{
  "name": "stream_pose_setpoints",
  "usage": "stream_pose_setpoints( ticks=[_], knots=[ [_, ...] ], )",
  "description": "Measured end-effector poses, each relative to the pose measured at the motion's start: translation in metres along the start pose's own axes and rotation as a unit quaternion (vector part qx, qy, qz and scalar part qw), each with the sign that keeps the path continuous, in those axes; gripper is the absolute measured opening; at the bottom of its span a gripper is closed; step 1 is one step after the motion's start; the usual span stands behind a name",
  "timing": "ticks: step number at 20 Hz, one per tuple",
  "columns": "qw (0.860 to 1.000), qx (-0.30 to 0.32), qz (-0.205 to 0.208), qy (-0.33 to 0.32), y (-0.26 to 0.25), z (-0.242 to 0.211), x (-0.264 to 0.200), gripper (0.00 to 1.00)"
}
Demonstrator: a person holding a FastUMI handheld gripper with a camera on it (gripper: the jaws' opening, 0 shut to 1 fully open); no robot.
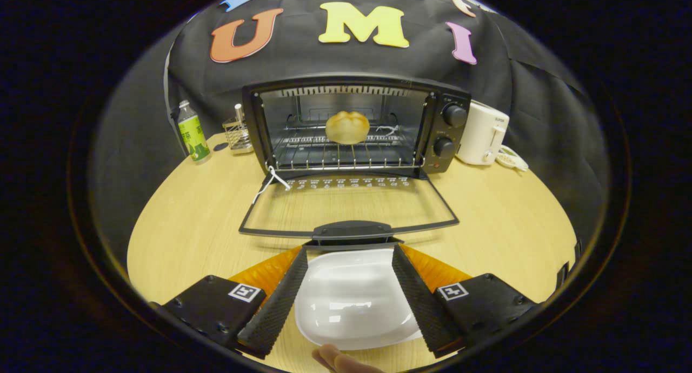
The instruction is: Open the toaster oven, put the food inside, and close the toaster oven door.
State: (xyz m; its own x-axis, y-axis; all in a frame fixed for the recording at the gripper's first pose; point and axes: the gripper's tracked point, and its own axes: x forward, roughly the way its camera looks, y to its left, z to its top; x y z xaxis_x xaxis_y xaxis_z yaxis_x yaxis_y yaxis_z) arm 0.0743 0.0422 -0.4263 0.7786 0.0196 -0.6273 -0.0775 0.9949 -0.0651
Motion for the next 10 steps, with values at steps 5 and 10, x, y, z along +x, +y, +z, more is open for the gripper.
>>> stream_pose_setpoints(
  ticks=[5, 10],
  knots=[
    [1.000, 0.005, -0.003, 0.012, 0.002, -0.002, 0.015, 1.00],
    [1.000, 0.011, 0.011, 0.004, 0.004, 0.004, 0.027, 1.00]
  ],
)
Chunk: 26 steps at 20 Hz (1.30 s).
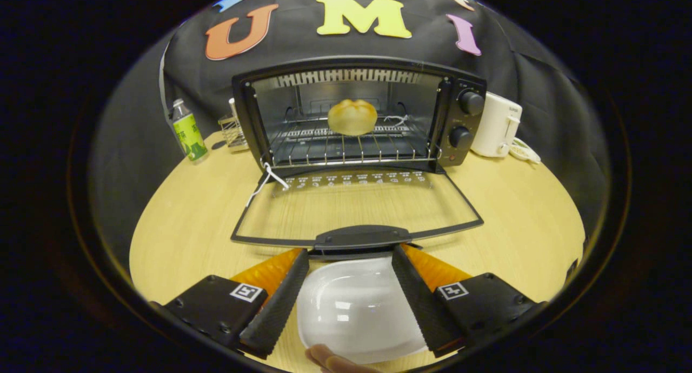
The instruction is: Open the toaster oven, put the food inside, and close the toaster oven door.
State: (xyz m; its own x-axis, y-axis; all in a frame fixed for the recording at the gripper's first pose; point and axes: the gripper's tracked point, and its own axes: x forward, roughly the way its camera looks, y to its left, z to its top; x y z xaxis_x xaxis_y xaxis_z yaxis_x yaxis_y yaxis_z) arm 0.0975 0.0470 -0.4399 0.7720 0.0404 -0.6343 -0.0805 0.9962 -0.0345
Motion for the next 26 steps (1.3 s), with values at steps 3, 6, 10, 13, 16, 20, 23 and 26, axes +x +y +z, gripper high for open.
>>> stream_pose_setpoints(
  ticks=[3, 6, 10, 13, 16, 20, 23, 26],
  knots=[
    [1.000, 0.000, 0.002, -0.029, -0.001, 0.011, -0.013, 1.00],
    [0.998, -0.008, 0.004, -0.067, -0.001, 0.029, -0.024, 1.00],
    [0.989, -0.026, 0.007, -0.143, 0.003, 0.065, -0.039, 1.00],
    [0.985, -0.030, 0.007, -0.171, 0.004, 0.082, -0.044, 1.00],
    [0.978, -0.039, -0.001, -0.203, 0.006, 0.115, -0.048, 1.00],
    [0.973, -0.037, -0.001, -0.228, 0.014, 0.148, -0.056, 1.00],
    [0.968, -0.039, -0.007, -0.249, 0.009, 0.160, -0.071, 1.00],
    [0.966, -0.039, -0.005, -0.257, 0.009, 0.162, -0.084, 1.00]
  ],
)
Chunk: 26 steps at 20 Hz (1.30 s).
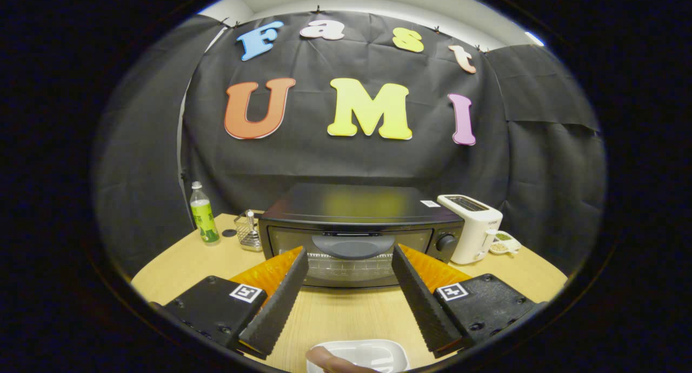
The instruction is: Open the toaster oven, put the food inside, and close the toaster oven door.
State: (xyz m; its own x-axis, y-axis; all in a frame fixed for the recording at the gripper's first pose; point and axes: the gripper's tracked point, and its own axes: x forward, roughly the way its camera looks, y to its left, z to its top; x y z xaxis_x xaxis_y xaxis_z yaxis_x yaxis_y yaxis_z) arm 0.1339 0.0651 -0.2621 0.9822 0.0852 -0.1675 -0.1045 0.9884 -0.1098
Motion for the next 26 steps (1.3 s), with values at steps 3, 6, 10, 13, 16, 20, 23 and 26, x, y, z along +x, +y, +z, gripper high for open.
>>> stream_pose_setpoints(
  ticks=[3, 6, 10, 13, 16, 20, 23, 26],
  knots=[
    [1.000, -0.004, -0.001, 0.004, -0.006, 0.005, -0.013, 1.00],
    [1.000, -0.004, -0.006, -0.004, -0.017, 0.030, -0.033, 1.00],
    [0.999, 0.002, -0.021, -0.035, -0.038, 0.092, -0.066, 1.00],
    [0.998, 0.010, -0.013, -0.058, -0.048, 0.138, -0.099, 1.00],
    [0.998, 0.019, 0.008, -0.065, -0.048, 0.170, -0.134, 1.00],
    [0.996, 0.039, 0.026, -0.078, -0.057, 0.190, -0.183, 1.00],
    [0.996, 0.027, 0.035, -0.080, -0.067, 0.184, -0.220, 1.00],
    [0.994, 0.047, 0.040, -0.089, -0.084, 0.166, -0.249, 1.00]
  ],
)
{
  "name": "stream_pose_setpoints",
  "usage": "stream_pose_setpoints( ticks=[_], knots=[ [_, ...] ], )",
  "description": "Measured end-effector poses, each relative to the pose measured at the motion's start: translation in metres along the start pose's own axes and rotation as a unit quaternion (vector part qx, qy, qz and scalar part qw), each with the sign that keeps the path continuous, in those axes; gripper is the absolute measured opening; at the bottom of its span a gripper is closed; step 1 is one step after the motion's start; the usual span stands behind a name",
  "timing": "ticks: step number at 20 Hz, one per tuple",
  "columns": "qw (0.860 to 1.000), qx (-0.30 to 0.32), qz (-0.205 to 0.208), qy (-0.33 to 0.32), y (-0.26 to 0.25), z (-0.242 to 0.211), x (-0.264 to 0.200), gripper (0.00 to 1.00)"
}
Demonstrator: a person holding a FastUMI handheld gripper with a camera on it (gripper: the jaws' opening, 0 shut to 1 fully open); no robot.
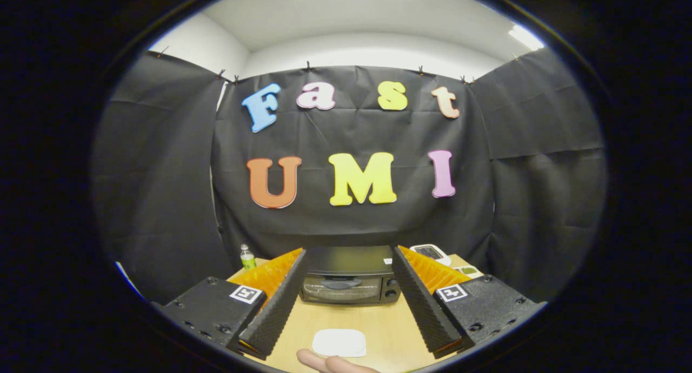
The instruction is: Open the toaster oven, put the food inside, and close the toaster oven door.
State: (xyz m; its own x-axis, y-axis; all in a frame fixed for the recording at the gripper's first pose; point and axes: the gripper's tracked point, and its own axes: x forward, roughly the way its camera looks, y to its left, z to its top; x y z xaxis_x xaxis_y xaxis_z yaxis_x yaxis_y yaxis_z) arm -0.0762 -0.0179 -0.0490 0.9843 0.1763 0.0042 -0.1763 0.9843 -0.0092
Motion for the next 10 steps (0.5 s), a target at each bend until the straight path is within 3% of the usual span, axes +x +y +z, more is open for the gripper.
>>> stream_pose_setpoints(
  ticks=[10],
  knots=[
    [1.000, 0.012, 0.019, -0.015, -0.027, -0.017, -0.033, 1.00]
  ],
)
